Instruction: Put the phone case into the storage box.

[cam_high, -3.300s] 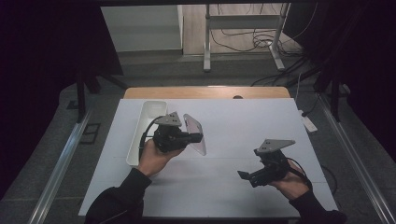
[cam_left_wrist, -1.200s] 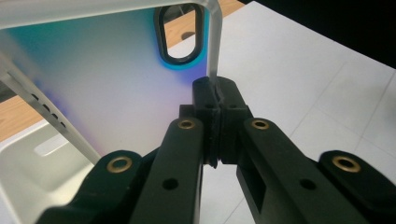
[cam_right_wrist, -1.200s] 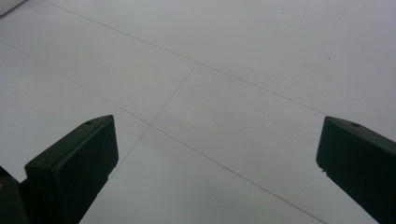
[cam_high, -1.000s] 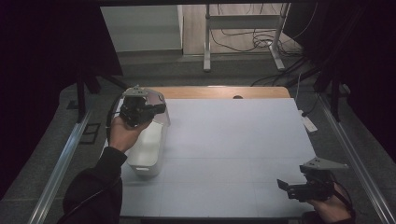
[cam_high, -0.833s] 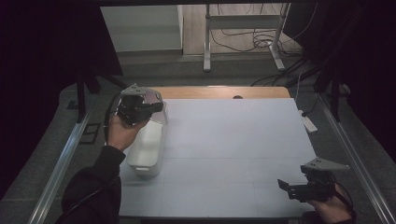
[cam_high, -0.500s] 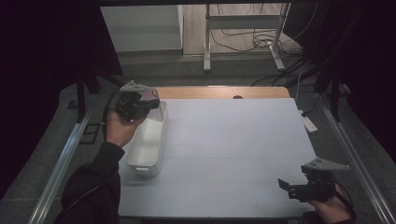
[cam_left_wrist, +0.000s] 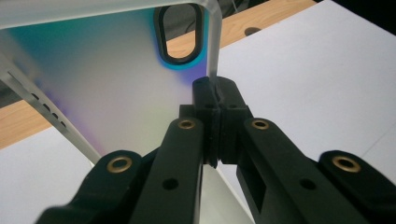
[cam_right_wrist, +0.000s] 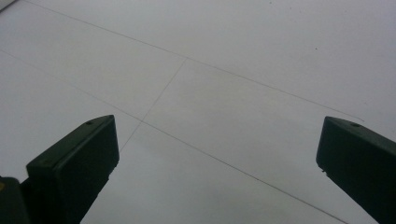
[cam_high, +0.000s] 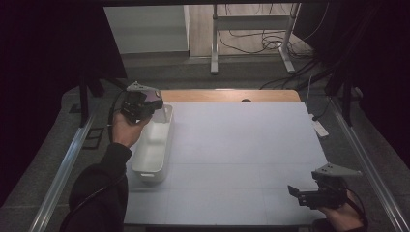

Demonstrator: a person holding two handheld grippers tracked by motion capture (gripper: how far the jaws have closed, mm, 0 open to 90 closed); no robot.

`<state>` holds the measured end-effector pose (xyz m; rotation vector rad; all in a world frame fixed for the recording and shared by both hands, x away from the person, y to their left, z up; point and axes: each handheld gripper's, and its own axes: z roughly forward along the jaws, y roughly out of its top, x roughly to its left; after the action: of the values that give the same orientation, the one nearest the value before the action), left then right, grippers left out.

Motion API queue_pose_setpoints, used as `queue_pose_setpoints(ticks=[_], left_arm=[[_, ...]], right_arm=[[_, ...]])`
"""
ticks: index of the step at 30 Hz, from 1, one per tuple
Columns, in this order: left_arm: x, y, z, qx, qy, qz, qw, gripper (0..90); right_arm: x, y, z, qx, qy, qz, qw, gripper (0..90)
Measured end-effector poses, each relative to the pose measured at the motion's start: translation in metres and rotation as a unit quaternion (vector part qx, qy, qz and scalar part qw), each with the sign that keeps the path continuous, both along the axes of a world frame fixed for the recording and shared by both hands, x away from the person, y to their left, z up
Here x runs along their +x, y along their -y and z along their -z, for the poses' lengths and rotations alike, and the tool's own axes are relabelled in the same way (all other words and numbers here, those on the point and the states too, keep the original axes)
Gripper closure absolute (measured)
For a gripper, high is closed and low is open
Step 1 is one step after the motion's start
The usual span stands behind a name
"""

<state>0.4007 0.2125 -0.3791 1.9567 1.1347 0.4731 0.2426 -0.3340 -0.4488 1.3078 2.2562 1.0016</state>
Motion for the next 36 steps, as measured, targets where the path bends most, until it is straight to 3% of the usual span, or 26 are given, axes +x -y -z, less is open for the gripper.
queue_pose_setpoints(ticks=[14, 36], left_arm=[[0.016, 0.000, 0.012, 0.006, -0.007, -0.030, 0.9995, 88.4], [0.039, 0.009, 0.038, 0.006, -0.022, -0.057, 0.9981, 88.4]], right_arm=[[0.000, -0.001, 0.000, -0.004, -0.002, -0.005, 1.0000, 0.0], [0.000, -0.002, 0.001, -0.007, -0.005, -0.012, 0.9999, 0.0]])
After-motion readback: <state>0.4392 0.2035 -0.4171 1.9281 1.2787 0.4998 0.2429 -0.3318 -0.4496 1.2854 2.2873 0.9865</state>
